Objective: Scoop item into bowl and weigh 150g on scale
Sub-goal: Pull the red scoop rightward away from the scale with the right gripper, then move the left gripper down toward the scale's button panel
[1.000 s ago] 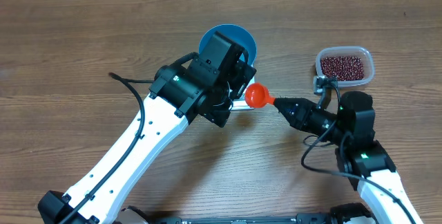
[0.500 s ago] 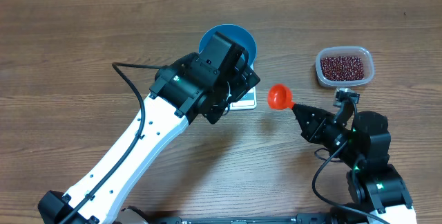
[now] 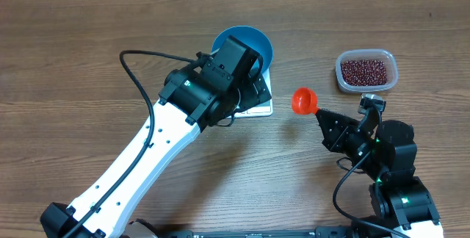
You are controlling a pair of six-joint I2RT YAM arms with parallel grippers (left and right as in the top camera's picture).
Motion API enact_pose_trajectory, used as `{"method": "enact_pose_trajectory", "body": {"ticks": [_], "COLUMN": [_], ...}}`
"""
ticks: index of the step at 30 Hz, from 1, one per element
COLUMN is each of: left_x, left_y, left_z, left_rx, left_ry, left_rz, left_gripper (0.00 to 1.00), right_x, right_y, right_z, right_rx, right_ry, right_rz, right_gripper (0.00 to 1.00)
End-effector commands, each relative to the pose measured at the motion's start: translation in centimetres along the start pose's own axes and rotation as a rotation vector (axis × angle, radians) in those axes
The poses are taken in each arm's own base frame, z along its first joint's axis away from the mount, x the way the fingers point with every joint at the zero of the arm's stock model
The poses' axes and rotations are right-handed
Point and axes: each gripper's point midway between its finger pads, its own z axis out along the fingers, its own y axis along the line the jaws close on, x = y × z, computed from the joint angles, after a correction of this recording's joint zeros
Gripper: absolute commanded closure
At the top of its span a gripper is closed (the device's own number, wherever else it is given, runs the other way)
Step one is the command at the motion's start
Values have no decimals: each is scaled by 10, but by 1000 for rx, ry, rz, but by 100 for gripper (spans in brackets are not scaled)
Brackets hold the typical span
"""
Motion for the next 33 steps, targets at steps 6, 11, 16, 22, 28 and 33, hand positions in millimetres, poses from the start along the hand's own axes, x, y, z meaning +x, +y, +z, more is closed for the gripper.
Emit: {"method": "enact_pose_trajectory", "body": {"ticks": [6,11,16,22,28,33], "left_x": [-4,-4,-4,-4,-4,-10], "left_y": [1,1,1,1,2,5], "left_z": [-8,-8,-8,-8,-8,-8], "left_rx": [-6,-6,-7,-9,-12,-41], "left_ry": [-25,-25,-26,-24,-22,-55], "left_rz": [148,193,240,346,402,453], "left_gripper": [0,0,4,49,96,96], "right_x": [-14,-21,-20,-20,-20,-20], "right_y": [0,-10,-12,-12,-12,-12], "right_z": [-14,-26,-27,-27,-27,-27], "right_rx": [78,178,195,194,194,194], "right_ry": [-30,-42,-36,-37,-37,-37], "right_rz": [-49,-46,-61,-61,-61,-61], "right_gripper": [96,96,96,96,96,96]}}
